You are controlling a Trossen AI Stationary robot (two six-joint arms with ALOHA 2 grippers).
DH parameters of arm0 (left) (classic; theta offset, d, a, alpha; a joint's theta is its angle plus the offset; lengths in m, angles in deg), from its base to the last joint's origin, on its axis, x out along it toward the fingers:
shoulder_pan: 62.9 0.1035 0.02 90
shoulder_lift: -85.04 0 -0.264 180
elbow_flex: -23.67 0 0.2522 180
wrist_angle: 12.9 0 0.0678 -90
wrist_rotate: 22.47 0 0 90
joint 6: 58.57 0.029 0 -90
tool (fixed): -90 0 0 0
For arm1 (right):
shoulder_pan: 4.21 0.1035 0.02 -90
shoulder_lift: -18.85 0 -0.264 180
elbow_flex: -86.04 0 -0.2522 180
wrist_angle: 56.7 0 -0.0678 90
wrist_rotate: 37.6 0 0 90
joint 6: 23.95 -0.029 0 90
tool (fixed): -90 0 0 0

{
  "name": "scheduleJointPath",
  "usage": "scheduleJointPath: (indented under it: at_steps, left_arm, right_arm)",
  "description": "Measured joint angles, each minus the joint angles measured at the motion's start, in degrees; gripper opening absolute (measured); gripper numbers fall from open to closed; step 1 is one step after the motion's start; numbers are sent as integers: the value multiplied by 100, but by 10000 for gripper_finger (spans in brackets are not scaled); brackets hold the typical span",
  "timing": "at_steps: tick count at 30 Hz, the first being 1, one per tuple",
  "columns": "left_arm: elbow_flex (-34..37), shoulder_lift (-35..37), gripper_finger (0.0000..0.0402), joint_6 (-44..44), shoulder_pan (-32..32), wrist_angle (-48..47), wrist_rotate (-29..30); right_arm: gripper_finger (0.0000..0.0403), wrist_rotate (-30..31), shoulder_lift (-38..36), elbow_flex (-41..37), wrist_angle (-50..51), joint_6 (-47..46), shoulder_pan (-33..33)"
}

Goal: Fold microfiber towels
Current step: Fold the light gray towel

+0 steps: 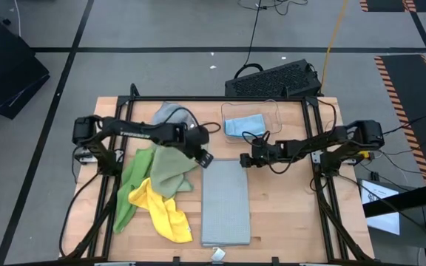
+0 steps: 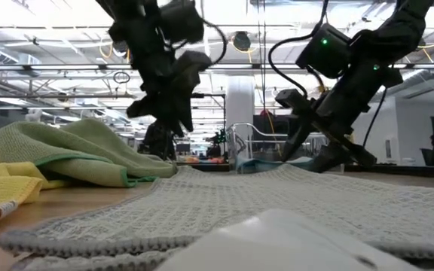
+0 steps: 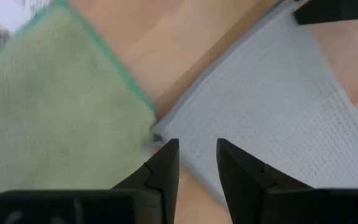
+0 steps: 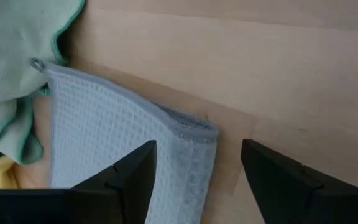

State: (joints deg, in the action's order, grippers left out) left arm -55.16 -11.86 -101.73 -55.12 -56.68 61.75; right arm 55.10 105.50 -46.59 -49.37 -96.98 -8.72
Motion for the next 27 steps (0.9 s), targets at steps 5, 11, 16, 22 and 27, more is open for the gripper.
scheduleJointPath:
  at_steps: [5,11,16,22,27]
  left_arm:
    - [75,2,109,-43,370,148,-639]
    - [73,2,109,-234,489,363,-853]
    - [73,6,133,-698,442,353,-811]
    - [73,9,185,-1393,251,249,-483]
    - [73,10,206,-1862,120,271,-481]
  right_arm:
    - [206,-1,114,17,-154,114,-17]
    - [149,13,203,15,-231,200,-32]
    - [99,-108,317,13,-447,239,-42]
    - [52,-261,598,15,-875,318,-46]
    - [6,-325,590,9,-976,736,-43]
